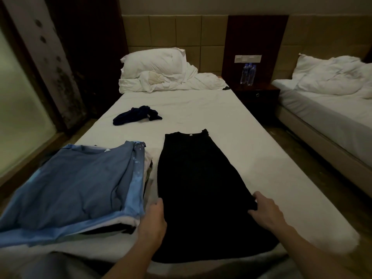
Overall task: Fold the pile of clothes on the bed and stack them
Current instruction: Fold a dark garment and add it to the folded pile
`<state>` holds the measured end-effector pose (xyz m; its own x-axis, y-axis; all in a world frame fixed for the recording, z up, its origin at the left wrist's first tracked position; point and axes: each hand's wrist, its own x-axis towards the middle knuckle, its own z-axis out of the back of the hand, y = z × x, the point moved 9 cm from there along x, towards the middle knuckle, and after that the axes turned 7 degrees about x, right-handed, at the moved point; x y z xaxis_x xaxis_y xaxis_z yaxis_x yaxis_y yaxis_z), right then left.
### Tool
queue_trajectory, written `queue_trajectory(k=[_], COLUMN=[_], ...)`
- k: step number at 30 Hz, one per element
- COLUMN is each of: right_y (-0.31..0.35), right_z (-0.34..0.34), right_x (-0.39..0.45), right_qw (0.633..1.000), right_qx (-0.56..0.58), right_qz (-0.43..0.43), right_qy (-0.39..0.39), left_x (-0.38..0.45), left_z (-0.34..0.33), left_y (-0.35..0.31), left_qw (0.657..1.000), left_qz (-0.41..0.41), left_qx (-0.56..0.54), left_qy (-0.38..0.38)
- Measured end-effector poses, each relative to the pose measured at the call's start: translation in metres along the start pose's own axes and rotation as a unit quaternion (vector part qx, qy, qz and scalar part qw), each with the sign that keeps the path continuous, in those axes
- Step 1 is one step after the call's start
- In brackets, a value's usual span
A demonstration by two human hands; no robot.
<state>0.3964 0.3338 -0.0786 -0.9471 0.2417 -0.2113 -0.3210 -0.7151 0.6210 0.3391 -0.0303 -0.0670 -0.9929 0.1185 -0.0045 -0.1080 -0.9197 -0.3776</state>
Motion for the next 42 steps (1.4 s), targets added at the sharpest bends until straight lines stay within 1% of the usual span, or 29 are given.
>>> queue_trajectory(k=[2,3,4,5,6,7,8,10,11,12,14,15,17,19,21,22,24,25,27,29,30,33,35,38,42], right_y=[0.028,0.042,0.055,0.064,0.068,0.066,0.057,0.034,0.027,0.026,0.03,0.035,0.039,0.043,0.048,0.056,0.076,0.086,0.099,0.11,0.117,0.14,0.151,0.165,0.183], right_z=[-0.003,-0.009,-0.02,-0.036,-0.053,-0.07,-0.085,-0.104,-0.109,-0.112,-0.11,-0.108,-0.106,-0.096,-0.08,-0.072,-0.052,-0.039,-0.013,0.018,0.034,0.072,0.088,0.1,0.104], right_x=[-0.009,-0.015,-0.021,-0.027,-0.032,-0.036,-0.038,-0.039,-0.041,-0.044,-0.049,-0.051,-0.051,-0.049,-0.042,-0.042,-0.037,-0.032,-0.021,-0.004,0.005,0.035,0.063,0.114,0.197], right_qw=[0.996,0.991,0.987,0.984,0.98,0.971,0.955,0.921,0.91,0.902,0.898,0.9,0.909,0.93,0.951,0.955,0.96,0.961,0.963,0.964,0.964,0.959,0.956,0.955,0.956], right_qx=[0.055,0.077,0.093,0.085,0.044,-0.028,-0.112,-0.239,-0.272,-0.291,-0.307,-0.302,-0.276,-0.224,-0.173,-0.156,-0.115,-0.09,-0.045,-0.02,-0.004,0.072,0.117,0.16,0.197], right_qz=[0.074,0.105,0.128,0.145,0.165,0.191,0.223,0.261,0.271,0.281,0.283,0.279,0.269,0.24,0.214,0.22,0.246,0.26,0.264,0.241,0.227,0.193,0.166,0.141,0.12], right_qy=[-0.018,-0.013,0.013,0.058,0.105,0.142,0.162,0.16,0.156,0.151,0.142,0.144,0.157,0.162,0.139,0.124,0.066,0.028,-0.035,-0.106,-0.14,-0.196,-0.21,-0.204,-0.184], left_x=[-0.011,-0.015,-0.019,-0.022,-0.026,-0.03,-0.035,-0.043,-0.045,-0.045,-0.04,-0.036,-0.032,-0.028,-0.025,-0.024,-0.018,-0.012,0.003,0.025,0.037,0.082,0.119,0.177,0.255], left_z=[-0.002,-0.006,-0.012,-0.018,-0.022,-0.027,-0.032,-0.045,-0.051,-0.054,-0.054,-0.052,-0.05,-0.044,-0.032,-0.026,-0.013,-0.003,0.018,0.042,0.053,0.077,0.089,0.102,0.098], left_y=[-0.013,-0.019,-0.023,-0.026,-0.026,-0.026,-0.022,-0.006,0.0,0.003,-0.001,-0.003,-0.003,-0.001,-0.002,-0.004,-0.009,-0.013,-0.021,-0.024,-0.024,-0.029,-0.031,-0.03,-0.025], left_qw=[0.998,0.997,0.994,0.989,0.981,0.969,0.954,0.924,0.912,0.904,0.895,0.893,0.892,0.909,0.936,0.945,0.964,0.972,0.982,0.979,0.969,0.931,0.923,0.929,0.936], left_qz=[-0.05,-0.072,-0.095,-0.122,-0.156,-0.195,-0.227,-0.261,-0.267,-0.272,-0.287,-0.295,-0.306,-0.289,-0.253,-0.239,-0.211,-0.2,-0.162,-0.08,-0.037,0.043,0.064,0.069,0.069], left_qx=[0.036,0.035,0.034,0.052,0.083,0.121,0.157,0.215,0.24,0.26,0.292,0.298,0.288,0.243,0.183,0.159,0.085,0.029,-0.082,-0.184,-0.235,-0.347,-0.364,-0.345,-0.335], left_qy=[-0.003,0.014,0.034,0.058,0.076,0.096,0.119,0.179,0.201,0.205,0.175,0.161,0.168,0.176,0.163,0.157,0.14,0.117,0.042,-0.037,-0.066,-0.102,-0.11,-0.115,-0.087])
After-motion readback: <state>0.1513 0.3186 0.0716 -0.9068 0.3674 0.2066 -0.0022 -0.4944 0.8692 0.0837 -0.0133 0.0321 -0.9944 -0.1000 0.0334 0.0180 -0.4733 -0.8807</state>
